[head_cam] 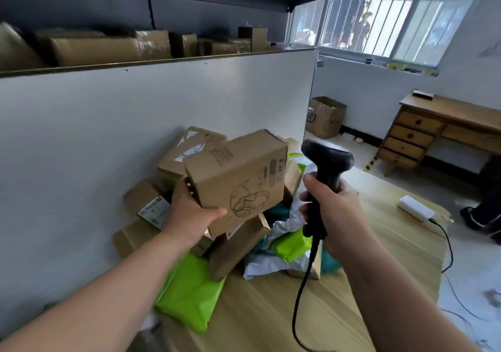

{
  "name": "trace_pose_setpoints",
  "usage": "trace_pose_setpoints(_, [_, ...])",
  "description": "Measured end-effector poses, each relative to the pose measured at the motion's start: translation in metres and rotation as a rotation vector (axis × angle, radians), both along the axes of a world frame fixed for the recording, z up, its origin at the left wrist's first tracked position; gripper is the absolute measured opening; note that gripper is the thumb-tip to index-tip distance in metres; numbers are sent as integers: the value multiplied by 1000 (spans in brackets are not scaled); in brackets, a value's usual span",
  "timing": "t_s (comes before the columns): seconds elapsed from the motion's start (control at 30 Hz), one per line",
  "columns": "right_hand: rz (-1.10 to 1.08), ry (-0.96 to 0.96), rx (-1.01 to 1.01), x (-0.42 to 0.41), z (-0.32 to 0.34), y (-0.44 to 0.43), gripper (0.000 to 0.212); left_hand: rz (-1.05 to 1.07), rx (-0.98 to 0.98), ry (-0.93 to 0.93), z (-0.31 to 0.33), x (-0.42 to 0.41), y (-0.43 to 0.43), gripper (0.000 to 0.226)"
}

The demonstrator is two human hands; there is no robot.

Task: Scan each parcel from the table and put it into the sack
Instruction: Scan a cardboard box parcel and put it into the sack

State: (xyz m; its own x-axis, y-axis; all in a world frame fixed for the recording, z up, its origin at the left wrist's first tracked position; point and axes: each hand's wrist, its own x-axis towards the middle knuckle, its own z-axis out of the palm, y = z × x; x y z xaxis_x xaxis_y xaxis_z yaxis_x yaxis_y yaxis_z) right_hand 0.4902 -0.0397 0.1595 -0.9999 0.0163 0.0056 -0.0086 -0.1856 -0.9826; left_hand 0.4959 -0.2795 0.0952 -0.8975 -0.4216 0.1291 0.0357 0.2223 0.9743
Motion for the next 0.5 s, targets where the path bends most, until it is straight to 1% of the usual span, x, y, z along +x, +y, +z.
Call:
trace_pose_setpoints(0.07, [-50, 1, -1, 7, 4, -4, 11, -33, -194, 91, 7, 17, -9, 80])
trace_pose_setpoints(0.13, [-96, -11, -13, 13, 5, -8, 12, -64, -315, 167, 14, 32, -15, 84])
trace_pose_setpoints(0.23, [-149, -44, 3, 18, 5, -15, 14, 34, -547, 258, 26, 52, -19, 84])
trace_pose_setpoints(0.33, [-113, -118, -16, 25, 3, -21, 20, 91, -752, 425, 40, 73, -15, 87])
trace_pose_setpoints(0.37, [-91, -138, -38, 27, 2, -23, 20, 95, -801, 450, 45, 79, -13, 88])
trace_pose_setpoints(0.43, [-68, -147, -79, 31, 1, -26, 19, 88, -897, 477, 48, 87, -14, 89])
trace_pose_setpoints(0.47, [-73, -140, -79, 32, 0, -26, 19, 66, -923, 432, 48, 90, -15, 92])
trace_pose_setpoints(0.5, [-91, -128, -67, 32, -1, -27, 21, 33, -911, 323, 48, 92, -17, 95])
